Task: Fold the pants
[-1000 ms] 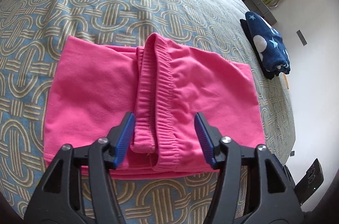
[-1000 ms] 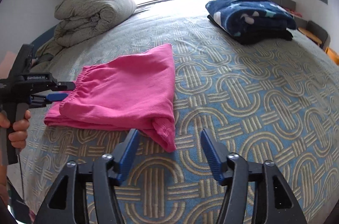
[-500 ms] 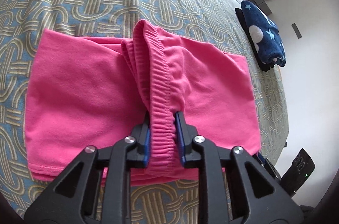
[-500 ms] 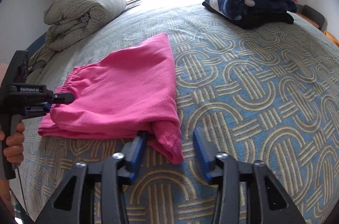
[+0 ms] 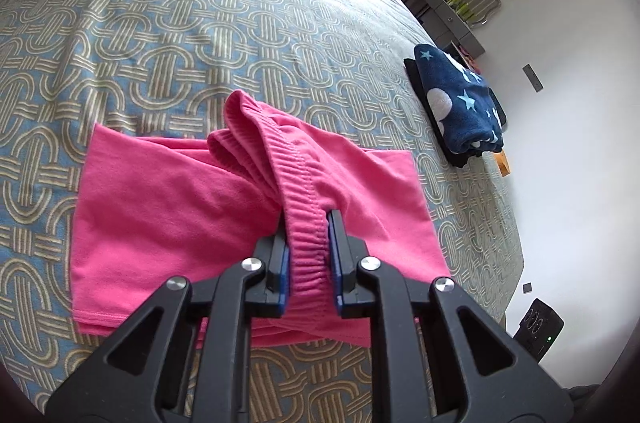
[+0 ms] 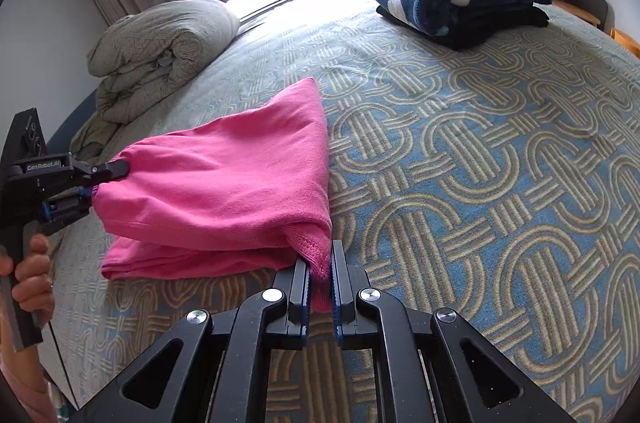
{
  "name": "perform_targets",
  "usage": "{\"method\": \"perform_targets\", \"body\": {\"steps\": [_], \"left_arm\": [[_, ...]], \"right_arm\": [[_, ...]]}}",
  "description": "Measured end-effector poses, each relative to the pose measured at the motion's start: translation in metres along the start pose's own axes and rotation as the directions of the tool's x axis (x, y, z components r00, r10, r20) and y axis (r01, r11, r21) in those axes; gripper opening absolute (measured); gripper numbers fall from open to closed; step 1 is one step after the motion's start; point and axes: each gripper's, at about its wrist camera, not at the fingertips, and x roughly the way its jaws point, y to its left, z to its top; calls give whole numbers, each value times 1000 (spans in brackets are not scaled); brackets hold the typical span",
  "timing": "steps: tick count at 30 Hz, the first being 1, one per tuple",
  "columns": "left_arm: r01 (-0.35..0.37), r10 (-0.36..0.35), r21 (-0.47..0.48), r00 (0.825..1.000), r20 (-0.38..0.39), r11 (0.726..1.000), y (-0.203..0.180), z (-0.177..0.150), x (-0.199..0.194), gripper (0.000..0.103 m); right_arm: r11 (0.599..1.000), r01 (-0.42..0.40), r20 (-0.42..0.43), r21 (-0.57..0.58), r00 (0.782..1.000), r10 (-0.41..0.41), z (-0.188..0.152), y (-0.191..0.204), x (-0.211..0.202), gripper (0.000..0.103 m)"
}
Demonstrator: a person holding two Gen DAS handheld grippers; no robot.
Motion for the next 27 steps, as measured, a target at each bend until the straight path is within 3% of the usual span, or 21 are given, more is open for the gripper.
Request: {"method": "perform_targets", "body": {"steps": [8,12,18,22,27], "left_arm": [[-20,20,-1,1000,-2,1000,3,-3,-1,18],[-34,34,5,999,4,999,1,-2,-2,18],[-56,54,38,998,34,998,-5,7,-14,18],[-78,76,54,996,40,995,-1,7,-21,18],[-107,105,59,994,34,993,8,5,-22,18]], "right_arm": [[999,4,-1,44,1000,-4,-8,-16,-9,7],[1000,13,-4,4,1000,-13,-8,-12,-10,8],[1000,-21,30,2,999,21,-1,-12,-20,15],[998,-52,48,29,998,50,5,-13,-25,25],[996,-75,87,44,994,71,16,-12,-32,28]]}}
